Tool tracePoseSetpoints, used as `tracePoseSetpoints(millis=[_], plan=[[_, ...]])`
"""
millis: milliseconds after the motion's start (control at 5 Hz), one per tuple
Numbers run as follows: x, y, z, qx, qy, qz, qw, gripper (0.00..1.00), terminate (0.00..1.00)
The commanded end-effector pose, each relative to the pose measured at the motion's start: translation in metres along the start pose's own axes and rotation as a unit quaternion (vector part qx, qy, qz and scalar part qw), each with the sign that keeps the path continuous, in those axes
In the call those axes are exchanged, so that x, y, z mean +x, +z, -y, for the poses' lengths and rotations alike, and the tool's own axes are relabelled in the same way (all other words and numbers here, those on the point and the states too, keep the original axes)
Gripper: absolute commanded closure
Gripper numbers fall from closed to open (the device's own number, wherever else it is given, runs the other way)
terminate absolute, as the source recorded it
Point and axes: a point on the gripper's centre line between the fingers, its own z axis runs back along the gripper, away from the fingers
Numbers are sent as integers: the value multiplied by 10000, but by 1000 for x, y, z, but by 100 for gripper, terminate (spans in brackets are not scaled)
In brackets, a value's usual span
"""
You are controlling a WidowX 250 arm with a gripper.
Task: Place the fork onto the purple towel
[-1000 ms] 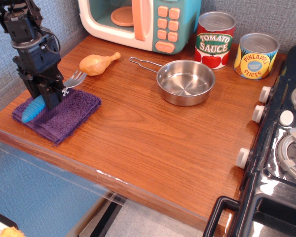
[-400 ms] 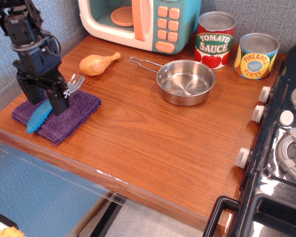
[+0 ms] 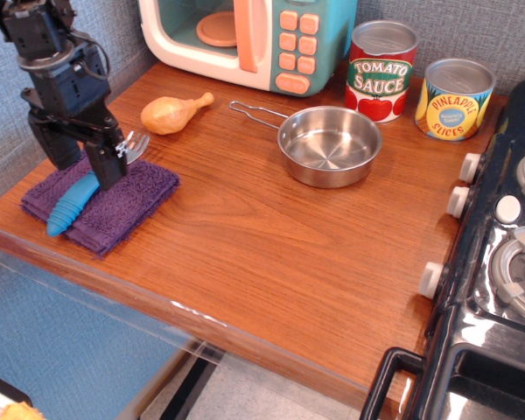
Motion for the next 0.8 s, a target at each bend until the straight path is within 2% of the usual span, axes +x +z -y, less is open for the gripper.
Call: tracePoseSetpoints(millis=[0,400,600], plan=[[7,13,4,445,4,15,9990,0,0],[10,14,6,459,66,14,9989,0,0],[10,14,6,459,66,14,9989,0,100]])
